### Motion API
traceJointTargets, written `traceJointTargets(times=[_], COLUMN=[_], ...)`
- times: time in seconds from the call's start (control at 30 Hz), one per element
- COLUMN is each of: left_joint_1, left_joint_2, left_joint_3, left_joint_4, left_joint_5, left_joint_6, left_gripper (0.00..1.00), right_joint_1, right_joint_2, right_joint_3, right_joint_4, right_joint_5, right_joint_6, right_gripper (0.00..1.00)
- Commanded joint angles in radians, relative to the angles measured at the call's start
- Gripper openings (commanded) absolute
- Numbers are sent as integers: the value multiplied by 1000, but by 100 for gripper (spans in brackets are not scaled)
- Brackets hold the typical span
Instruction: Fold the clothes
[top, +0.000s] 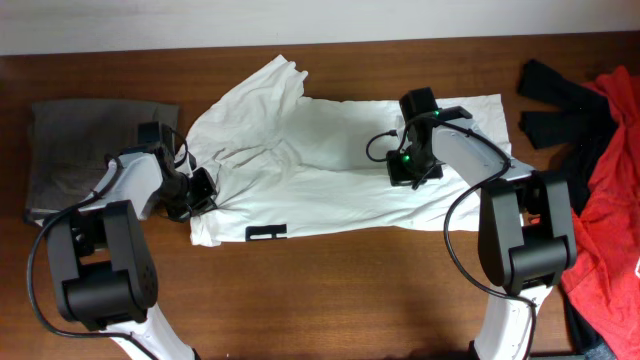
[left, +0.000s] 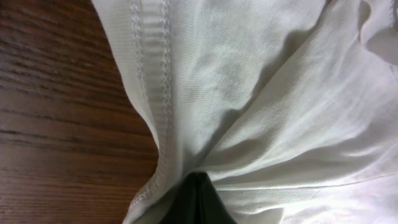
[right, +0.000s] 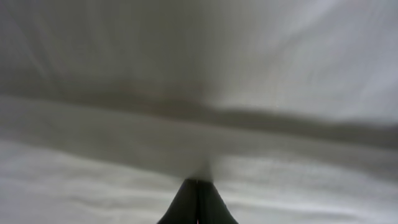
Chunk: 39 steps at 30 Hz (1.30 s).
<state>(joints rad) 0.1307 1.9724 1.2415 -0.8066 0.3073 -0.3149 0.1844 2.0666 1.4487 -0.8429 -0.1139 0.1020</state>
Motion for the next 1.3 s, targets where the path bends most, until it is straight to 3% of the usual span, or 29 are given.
traceJointTargets(times=[0.0,0.2,0.53,0.6,0.73,0.9,1.1,1.27], left_joint_1=[3,3,3,3,3,3,3,3], left_joint_2=[16,16,16,16,16,16,16,16], left_joint_3=[-14,-14,-14,-14,-14,-14,-14,-14], left_joint_4=[-5,-5,-5,-5,-5,-1,3,2], left_joint_5=[-15,-16,-15,-15,-15,-16,-15,-15], left_joint_6=[-10,-10,-10,-10,-10,-10,-10,-10], left_gripper=[3,3,4,3,3,3,4,4], right_joint_1=[-3,-3,-18,-37,-84,-149,-220,-245], right_joint_2=[1,1,0,-2,-20,-30,-16,-2], right_joint_3=[-8,-8,3,44,190,367,336,219], right_joint_4=[42,127,267,227,23,-241,-350,-282], right_joint_5=[29,77,129,126,126,126,125,122], right_joint_6=[8,12,11,11,12,11,12,12], right_gripper=[4,5,21,19,5,4,4,4])
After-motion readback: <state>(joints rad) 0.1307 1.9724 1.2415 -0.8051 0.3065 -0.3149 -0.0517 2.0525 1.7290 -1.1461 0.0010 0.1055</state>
